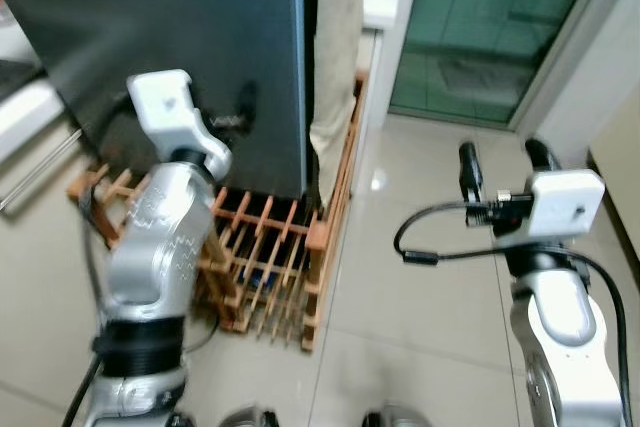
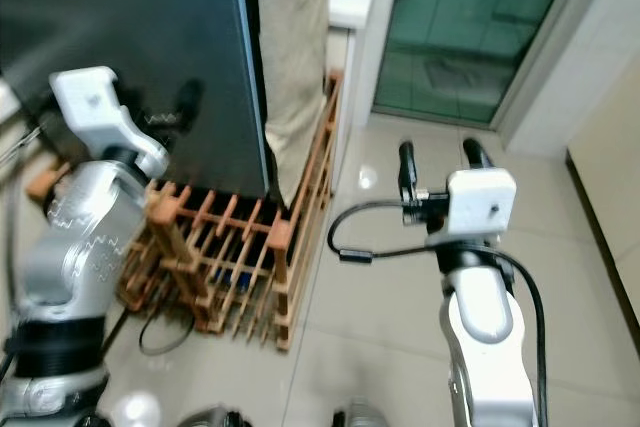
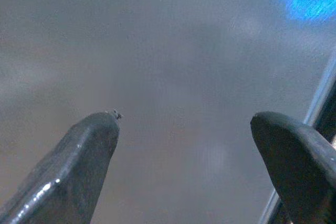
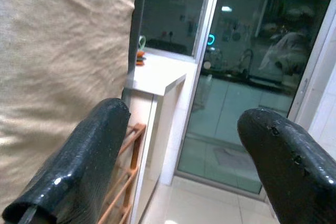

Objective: Restocking fridge

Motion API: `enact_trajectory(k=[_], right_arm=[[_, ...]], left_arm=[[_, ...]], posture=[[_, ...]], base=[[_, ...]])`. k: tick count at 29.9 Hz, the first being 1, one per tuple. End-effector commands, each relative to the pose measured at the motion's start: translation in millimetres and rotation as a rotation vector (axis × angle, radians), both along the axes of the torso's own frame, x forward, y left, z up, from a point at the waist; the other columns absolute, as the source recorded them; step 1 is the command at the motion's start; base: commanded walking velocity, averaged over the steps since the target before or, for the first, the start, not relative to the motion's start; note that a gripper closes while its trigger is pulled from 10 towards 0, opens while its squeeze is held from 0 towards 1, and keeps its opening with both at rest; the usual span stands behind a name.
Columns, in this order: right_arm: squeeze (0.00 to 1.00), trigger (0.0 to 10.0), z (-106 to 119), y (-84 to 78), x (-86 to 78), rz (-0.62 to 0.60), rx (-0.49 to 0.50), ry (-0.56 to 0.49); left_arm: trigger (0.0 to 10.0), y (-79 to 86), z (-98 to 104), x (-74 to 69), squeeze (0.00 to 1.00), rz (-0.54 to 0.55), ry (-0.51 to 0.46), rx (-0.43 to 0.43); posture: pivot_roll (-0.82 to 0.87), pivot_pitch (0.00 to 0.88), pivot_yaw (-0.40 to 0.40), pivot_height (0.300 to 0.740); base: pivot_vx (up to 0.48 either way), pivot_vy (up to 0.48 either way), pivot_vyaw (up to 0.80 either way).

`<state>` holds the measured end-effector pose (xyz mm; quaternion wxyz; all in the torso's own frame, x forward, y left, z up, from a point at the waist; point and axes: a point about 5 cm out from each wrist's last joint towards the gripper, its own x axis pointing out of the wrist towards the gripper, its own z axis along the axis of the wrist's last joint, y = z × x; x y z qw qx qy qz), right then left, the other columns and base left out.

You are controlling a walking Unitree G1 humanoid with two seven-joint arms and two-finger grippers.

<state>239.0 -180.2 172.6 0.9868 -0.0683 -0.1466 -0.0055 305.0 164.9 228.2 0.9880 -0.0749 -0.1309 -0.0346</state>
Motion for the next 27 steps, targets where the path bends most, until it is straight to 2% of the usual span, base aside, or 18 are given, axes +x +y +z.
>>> enact_trajectory(k=[1, 4, 7, 9, 10, 11, 12, 13, 14, 16, 17, 18, 19, 20, 21, 23, 27], right_arm=[[0.0, 10.0, 7, -10.2, -0.8, -0.041, -0.001, -0.024], [0.0, 10.0, 13, -20.9, 0.7, -0.116, 0.056, -0.046], [0.0, 10.0, 21, -24.8, -7.1, -0.17, 0.049, -0.096], [0.0, 10.0, 21, -25.1, -12.9, -0.176, 0.04, -0.119], [0.0, 7.8, 22, -25.3, -15.4, -0.184, 0.021, -0.14], [0.0, 7.8, 22, -25.1, -16.7, -0.189, 0.008, -0.154], [0.0, 5.6, 24, -23.9, -15.2, -0.192, 0.005, -0.17], [0.0, 10.0, 37, -19.6, -10.4, -0.18, -0.003, -0.229], [0.0, 10.0, 47, -17.1, -7.4, -0.169, -0.015, -0.265], [0.0, 10.0, 53, -15.4, -5.7, -0.163, -0.025, -0.288], [0.0, 10.0, 68, -12.9, -2.0, -0.156, -0.027, -0.328], [0.0, 10.0, 73, -11.6, -1.0, -0.153, -0.026, -0.342], [0.0, 10.0, 73, -11.6, -1.0, -0.153, -0.026, -0.342], [0.0, 10.0, 80, -9.8, -0.9, -0.152, -0.041, -0.37], [0.0, 10.0, 80, -9.8, -0.9, -0.152, -0.041, -0.37], [0.0, 10.0, 86, -9.2, -1.0, -0.158, -0.056, -0.399], [0.0, 10.0, 96, -7.1, 0.4, -0.167, -0.07, -0.451]], left_arm=[[10.0, -1.9, 5, -5.7, 0.0, -0.011, -0.035, 0.03], [10.0, -2.6, 3, -13.0, 0.0, -0.002, -0.033, 0.059], [10.0, -3.8, -6, -30.3, 0.0, -0.022, -0.042, 0.14], [10.0, 4.2, -20, -36.3, 0.0, 0.021, 0.023, 0.053], [10.0, 3.6, -22, -38.1, 0.0, 0.009, 0.013, -0.022], [10.0, 3.0, -22, -39.1, 0.0, -0.002, -0.002, -0.071], [10.0, 2.0, -19, -35.9, 0.0, 0.006, -0.022, -0.089], [10.0, 0.6, -4, -26.8, 0.0, 0.031, -0.08, -0.147], [10.0, -1.1, 4, -22.1, 0.0, 0.033, -0.113, -0.159], [10.0, -2.1, 10, -19.5, 0.0, 0.032, -0.133, -0.165], [10.0, -12.1, 21, -14.9, 0.0, -0.006, -0.157, -0.133], [10.0, -16.8, 24, -13.8, 0.0, -0.023, -0.164, -0.112], [10.0, -16.8, 24, -13.8, 0.0, -0.023, -0.164, -0.112], [10.0, -24.3, 29, -12.5, 0.0, -0.053, -0.178, -0.069], [10.0, -24.3, 29, -12.5, 0.0, -0.053, -0.178, -0.069], [10.0, -31.8, 35, -8.7, 0.0, -0.076, -0.184, -0.013], [10.0, -36.6, 56, -6.6, 0.0, -0.129, -0.271, -0.073]], posture=[[-0.14, 0.0, -0.002, 0.711], [-0.13, 0.0, -0.018, 0.711], [-0.13, 0.0, -0.008, 0.711], [-0.13, 0.0, -0.008, 0.711], [-0.14, 0.0, -0.005, 0.711], [-0.13, 0.0, -0.005, 0.711], [-0.15, 0.0, 0.001, 0.711], [-0.15, 0.0, 0.001, 0.711], [-0.15, 0.0, 0.003, 0.711], [-0.16, 0.0, 0.004, 0.711], [-0.16, 0.0, 0.008, 0.711], [-0.17, 0.0, 0.012, 0.711], [-0.17, 0.0, 0.012, 0.711], [-0.17, 0.0, 0.012, 0.711], [-0.17, 0.0, 0.012, 0.711], [-0.17, 0.0, 0.017, 0.711], [-0.18, 0.0, 0.025, 0.711]], base=[[0.0, 0.0, 0.0], [0.0, 0.0, 0.0], [0.0, 0.0, 0.0], [0.0, 0.0, 0.0], [0.0, 0.0, 0.0], [0.0, 0.0, 0.0], [0.0, 0.0, 0.0], [0.0, 0.0, 0.0], [0.0, 0.0, 0.0], [0.0, 0.0, 0.0], [0.0, 0.0, 0.0], [0.0, 0.0, 0.0], [0.0, 0.0, 0.0], [0.0, 0.0, 0.0], [0.0, 0.0, 0.0], [0.0, 0.0, 0.0], [0.161, 0.0, 0.0]])
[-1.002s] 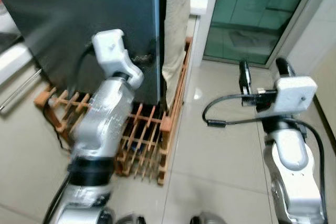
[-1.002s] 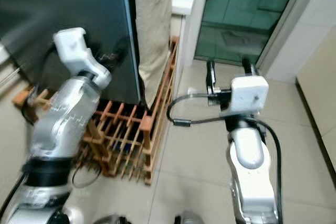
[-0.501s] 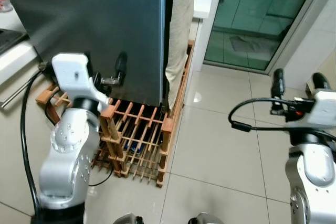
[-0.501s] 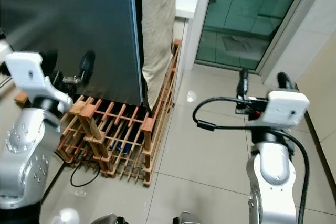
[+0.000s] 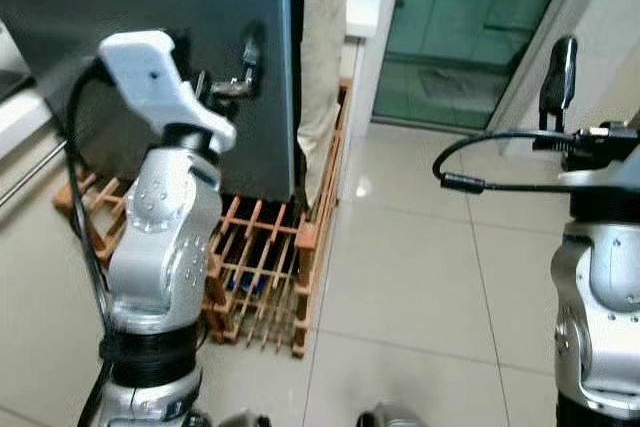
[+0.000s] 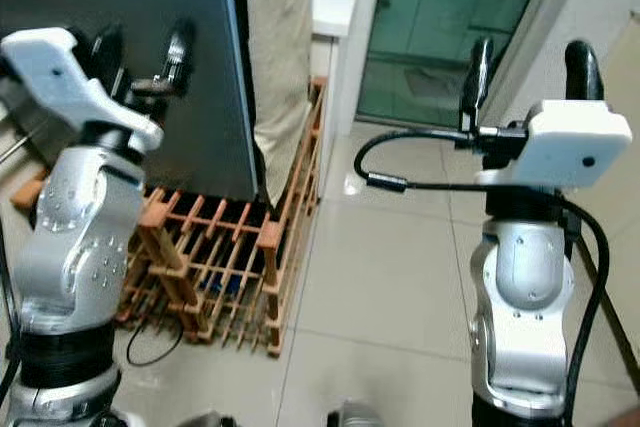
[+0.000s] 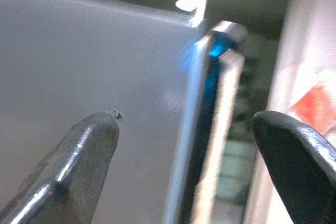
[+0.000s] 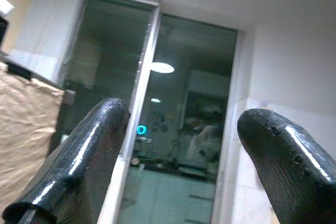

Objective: Restocking fridge

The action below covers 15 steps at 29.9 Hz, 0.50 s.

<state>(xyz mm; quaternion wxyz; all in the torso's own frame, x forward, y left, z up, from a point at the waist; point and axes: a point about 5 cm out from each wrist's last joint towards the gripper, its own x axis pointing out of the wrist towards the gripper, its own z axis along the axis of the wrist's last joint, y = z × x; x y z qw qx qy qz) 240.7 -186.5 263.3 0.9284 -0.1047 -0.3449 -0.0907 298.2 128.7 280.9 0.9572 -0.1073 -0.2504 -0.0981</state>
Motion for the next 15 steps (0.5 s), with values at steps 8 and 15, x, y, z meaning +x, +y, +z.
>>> enact_trajectory(k=[8, 15], right_arm=[[0.0, 10.0, -2, -3.2, 1.6, -0.035, -0.007, 0.02], [0.0, 10.0, -7, -1.1, 5.3, -0.021, -0.008, 0.043]], left_arm=[[10.0, 5.4, 10, 3.5, 0.0, 0.054, -0.04, -0.031], [10.0, 9.2, 11, 3.7, 0.0, 0.074, -0.05, -0.059]], posture=[[-0.18, 0.0, 0.025, 0.711], [-0.18, 0.0, 0.019, 0.711]], base=[[0.48, 0.0, 0.0], [0.48, 0.0, 0.0]])
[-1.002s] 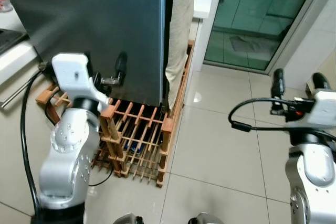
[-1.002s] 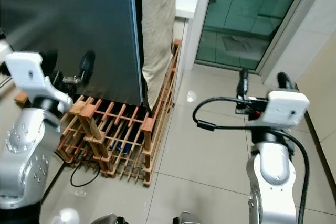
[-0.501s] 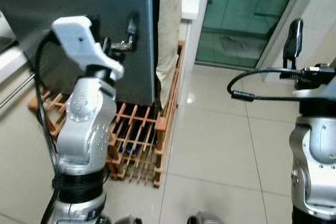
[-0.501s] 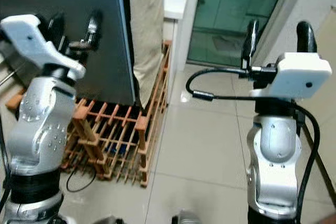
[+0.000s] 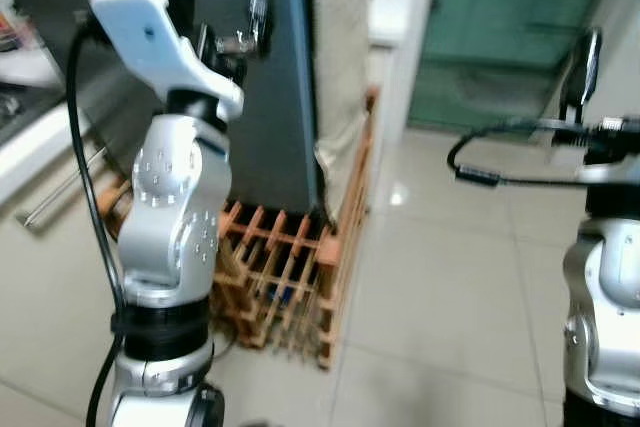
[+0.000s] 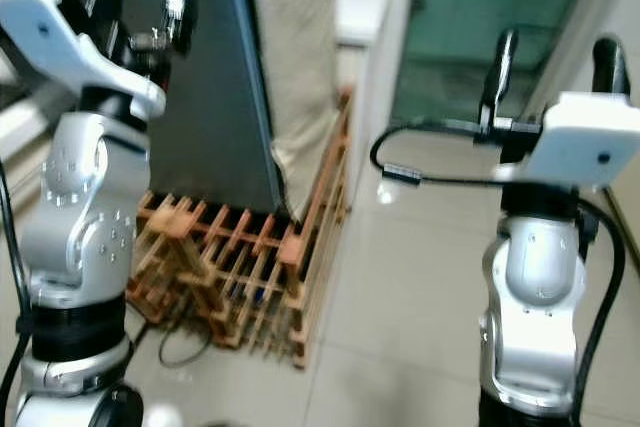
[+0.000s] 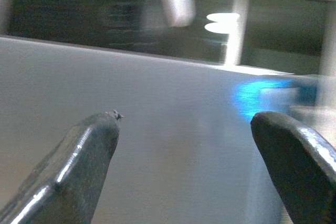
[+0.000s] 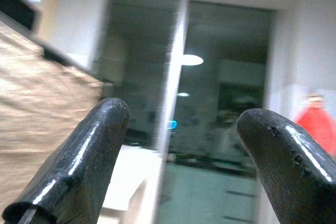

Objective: Restocking fridge

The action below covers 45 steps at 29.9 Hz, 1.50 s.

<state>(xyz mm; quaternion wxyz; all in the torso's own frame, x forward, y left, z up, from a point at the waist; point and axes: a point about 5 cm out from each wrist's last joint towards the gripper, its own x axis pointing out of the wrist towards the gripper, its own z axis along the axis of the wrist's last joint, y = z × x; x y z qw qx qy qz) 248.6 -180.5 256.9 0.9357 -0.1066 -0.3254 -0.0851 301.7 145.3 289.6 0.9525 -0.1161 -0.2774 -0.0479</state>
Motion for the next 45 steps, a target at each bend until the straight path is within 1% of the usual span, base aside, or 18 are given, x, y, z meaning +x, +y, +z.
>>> enact_trajectory(k=[1, 2, 4, 7, 11, 12, 13, 14, 17, 18, 23, 26, 29, 34, 38, 39, 43, 45], right_arm=[[0.0, 10.0, -1, -6.7, -2.0, -0.024, -0.006, 0.003], [0.0, 10.0, -2, -6.0, -1.4, -0.02, -0.006, 0.006], [0.0, 10.0, -2, -5.5, -0.3, -0.015, -0.007, 0.011], [0.0, 10.0, -4, -4.0, 1.1, -0.003, -0.01, 0.021], [0.0, 10.0, -6, -3.4, 2.0, 0.003, -0.012, 0.027], [0.0, 10.0, -7, -3.0, 2.0, 0.006, -0.015, 0.035], [0.0, 10.0, -7, -3.0, 2.0, 0.006, -0.015, 0.035], [0.0, 10.0, -9, -2.4, 2.3, 0.012, -0.016, 0.044], [0.0, 10.0, -11, -1.8, 2.5, 0.019, -0.019, 0.051], [0.0, 10.0, -13, -1.2, 4.4, 0.016, -0.027, 0.076], [0.0, 10.0, -16, 0.3, 5.6, 0.023, -0.025, 0.085], [0.0, 10.0, -18, 0.5, 5.4, 0.027, -0.031, 0.09], [0.0, 10.0, -18, 0.8, 5.6, 0.032, -0.034, 0.091], [0.0, 10.0, -21, 2.9, 6.0, 0.048, -0.044, 0.095], [0.0, 10.0, -22, 3.7, 6.3, 0.052, -0.045, 0.098], [0.0, 10.0, -23, 4.5, 6.8, 0.055, -0.046, 0.1], [0.0, 10.0, -24, 5.1, 7.0, 0.058, -0.047, 0.102], [0.0, 10.0, -25, 5.7, 7.4, 0.059, -0.05, 0.105]], left_arm=[[10.0, -7.0, 3, 0.2, 0.0, -0.021, -0.011, -0.012], [10.0, -6.3, 4, -0.7, 0.0, -0.024, -0.024, -0.025], [10.0, -6.5, 4, -1.0, 0.0, -0.023, -0.026, -0.019], [10.0, -3.0, 2, 1.1, 0.0, 0.003, -0.001, -0.024], [10.0, -0.7, -2, 2.4, 0.0, -0.004, 0.025, -0.041], [10.0, 2.2, -8, 3.9, 0.0, -0.009, 0.064, -0.04], [10.0, 2.2, -8, 3.9, 0.0, -0.009, 0.064, -0.04], [10.0, 6.2, -12, 4.1, 0.0, 0.003, 0.088, -0.031], [10.0, 6.9, -16, 4.3, 0.0, 0.008, 0.103, -0.006], [10.0, 6.6, -16, 4.4, 0.0, 0.008, 0.104, -0.004], [10.0, 5.1, -18, 4.9, 0.0, 0.003, 0.114, 0.002], [10.0, 10.0, -22, 5.7, 0.0, 0.027, 0.134, -0.017], [10.0, 11.4, -23, 5.7, 0.0, 0.033, 0.138, -0.023], [10.0, 13.4, -28, 5.5, 0.0, 0.047, 0.154, -0.032], [10.0, 13.0, -30, 5.7, 0.0, 0.034, 0.163, -0.019], [10.0, 10.9, -29, 5.6, 0.0, 0.026, 0.158, 0.011], [10.0, 8.4, -29, 4.2, 0.0, 0.013, 0.142, 0.01], [10.0, 3.5, -28, 3.7, 0.0, -0.011, 0.134, 0.021]], posture=[[-0.17, 0.0, 0.017, 0.711], [-0.17, 0.0, 0.017, 0.711], [-0.17, 0.0, 0.014, 0.711], [-0.16, 0.0, 0.012, 0.711], [-0.16, 0.0, 0.009, 0.711], [-0.16, 0.0, 0.009, 0.711], [-0.16, 0.0, 0.009, 0.711], [-0.16, 0.0, 0.009, 0.711], [-0.16, 0.0, 0.008, 0.711], [-0.16, 0.0, 0.008, 0.711], [-0.15, 0.0, 0.01, 0.711], [-0.15, 0.0, 0.01, 0.711], [-0.15, 0.0, 0.01, 0.711], [-0.15, 0.0, 0.006, 0.711], [-0.15, 0.0, 0.006, 0.711], [-0.15, 0.0, 0.006, 0.711], [-0.15, 0.0, 0.006, 0.711], [-0.15, 0.0, 0.006, 0.711]], base=[[0.48, 0.0, 0.0], [0.364, 0.0, 0.0], [0.0, 0.0, 0.0], [0.0, 0.0, 0.0], [0.0, 0.0, 0.0], [0.0, 0.0, 0.0], [0.0, 0.0, 0.0], [0.0, 0.0, 0.0], [0.0, 0.0, 0.0], [0.0, 0.0, 0.0], [0.0, 0.0, -0.69], [0.0, 0.0, -0.7], [0.0, 0.0, -0.62], [0.0, 0.0, 0.0], [-0.157, 0.173, 0.0], [-0.337, 0.345, 0.0], [-0.383, 0.147, 0.0], [0.0, 0.0, 0.0]])
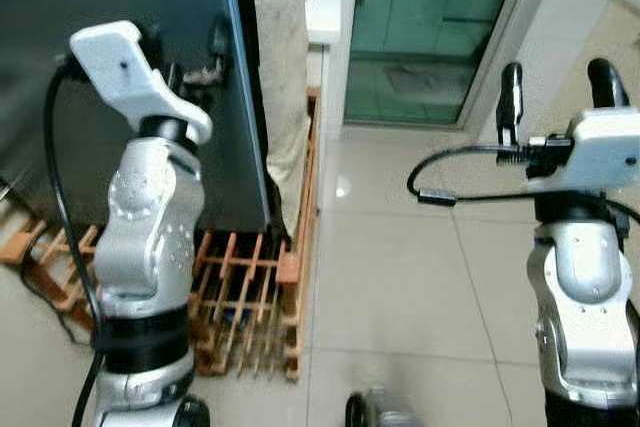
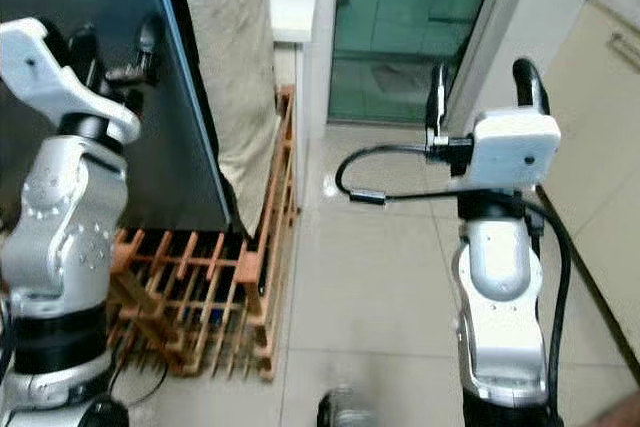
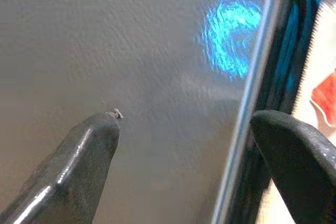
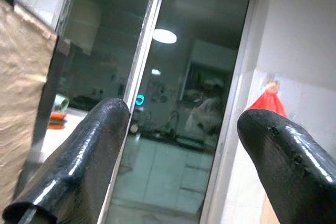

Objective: Restocking fridge

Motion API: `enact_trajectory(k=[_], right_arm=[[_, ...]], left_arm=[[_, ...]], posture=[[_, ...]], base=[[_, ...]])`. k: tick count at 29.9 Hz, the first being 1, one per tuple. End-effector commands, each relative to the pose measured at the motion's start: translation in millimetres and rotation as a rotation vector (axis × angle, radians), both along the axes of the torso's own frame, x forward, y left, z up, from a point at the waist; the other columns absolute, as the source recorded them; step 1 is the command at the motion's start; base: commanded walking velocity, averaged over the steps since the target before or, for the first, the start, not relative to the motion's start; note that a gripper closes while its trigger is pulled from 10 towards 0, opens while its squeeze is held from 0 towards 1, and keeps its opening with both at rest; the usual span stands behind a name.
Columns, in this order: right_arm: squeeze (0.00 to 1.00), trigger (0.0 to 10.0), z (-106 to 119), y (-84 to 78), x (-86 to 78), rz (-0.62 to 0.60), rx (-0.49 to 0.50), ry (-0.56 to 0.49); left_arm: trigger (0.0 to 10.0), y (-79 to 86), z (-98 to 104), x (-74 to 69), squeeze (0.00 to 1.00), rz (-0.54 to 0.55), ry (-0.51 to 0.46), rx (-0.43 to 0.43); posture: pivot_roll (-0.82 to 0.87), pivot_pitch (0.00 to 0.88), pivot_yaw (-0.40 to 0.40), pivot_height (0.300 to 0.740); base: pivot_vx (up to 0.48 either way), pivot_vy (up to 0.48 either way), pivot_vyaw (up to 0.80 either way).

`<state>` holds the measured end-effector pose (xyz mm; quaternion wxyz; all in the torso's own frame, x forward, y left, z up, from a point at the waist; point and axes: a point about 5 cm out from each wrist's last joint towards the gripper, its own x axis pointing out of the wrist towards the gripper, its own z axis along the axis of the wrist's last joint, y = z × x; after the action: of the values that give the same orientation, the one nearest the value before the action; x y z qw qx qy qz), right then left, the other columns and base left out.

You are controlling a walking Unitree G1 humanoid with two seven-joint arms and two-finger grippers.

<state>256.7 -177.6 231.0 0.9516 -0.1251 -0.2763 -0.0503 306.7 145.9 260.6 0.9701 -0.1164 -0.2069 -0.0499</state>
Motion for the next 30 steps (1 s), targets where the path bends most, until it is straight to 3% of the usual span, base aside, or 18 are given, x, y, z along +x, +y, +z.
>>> enact_trajectory(k=[1, 7, 22, 30], right_arm=[[0.0, 10.0, 1, 2.8, -0.8, 0.015, -0.006, -0.006], [0.0, 10.0, 0, 2.3, -1.4, 0.013, -0.011, -0.004], [0.0, 10.0, -5, 1.3, -2.4, 0.012, -0.016, 0.01], [0.0, 10.0, -5, 2.6, -2.1, 0.017, -0.017, 0.011]], left_arm=[[10.0, -0.1, 1, -1.3, 0.0, -0.004, -0.012, 0.025], [10.0, -2.5, 1, -2.0, 0.0, -0.025, -0.026, 0.033], [10.0, -7.1, -3, -1.3, 0.0, -0.038, -0.008, 0.044], [10.0, -13.1, -7, 8.8, 0.0, -0.027, 0.039, 0.05]], posture=[[-0.15, 0.0, 0.006, 0.711], [-0.16, 0.0, 0.009, 0.711], [-0.16, 0.0, 0.008, 0.711], [-0.17, 0.0, 0.011, 0.711]], base=[[0.0, 0.0, 0.0], [0.0, -0.4, 0.0], [0.0, 0.0, 0.0], [0.0, -0.461, 0.0]])
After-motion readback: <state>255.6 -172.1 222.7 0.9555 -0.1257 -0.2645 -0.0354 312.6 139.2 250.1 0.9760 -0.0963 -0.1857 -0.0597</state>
